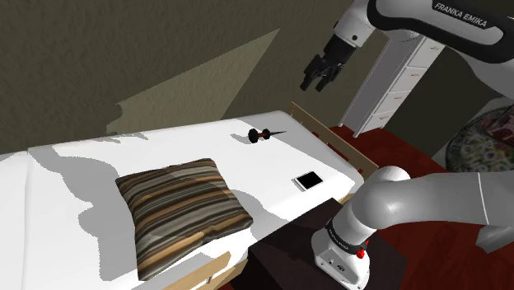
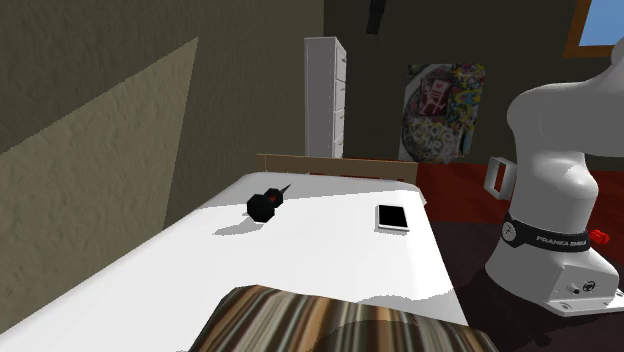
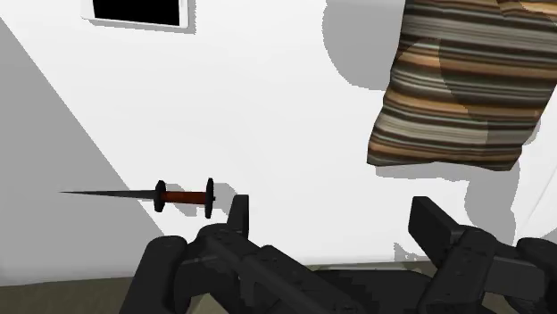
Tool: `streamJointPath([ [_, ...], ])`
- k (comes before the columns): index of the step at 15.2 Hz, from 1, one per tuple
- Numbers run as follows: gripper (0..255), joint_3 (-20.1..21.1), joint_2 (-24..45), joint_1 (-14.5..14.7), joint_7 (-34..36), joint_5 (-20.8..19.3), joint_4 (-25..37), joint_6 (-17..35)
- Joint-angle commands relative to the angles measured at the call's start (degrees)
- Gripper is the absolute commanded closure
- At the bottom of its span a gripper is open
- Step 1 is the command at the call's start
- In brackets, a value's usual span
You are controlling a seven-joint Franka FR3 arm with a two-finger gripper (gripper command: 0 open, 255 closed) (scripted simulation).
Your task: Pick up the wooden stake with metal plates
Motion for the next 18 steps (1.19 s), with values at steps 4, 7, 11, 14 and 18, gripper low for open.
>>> streamJointPath([
  [4,0,1.13,4.01,-1.31,3.24,-0.41,-1.62,5.31],
  [7,0,2.14,8.54,-2.63,6.57,-0.96,-2.58,10.41],
  [11,0,3.24,15.24,-4.42,11.16,-1.98,-2.87,16.80],
  [14,0,3.89,20.66,-5.79,14.73,-2.98,-2.37,21.18],
  [18,0,4.41,28.22,-7.55,19.69,-4.68,-0.81,26.37],
])
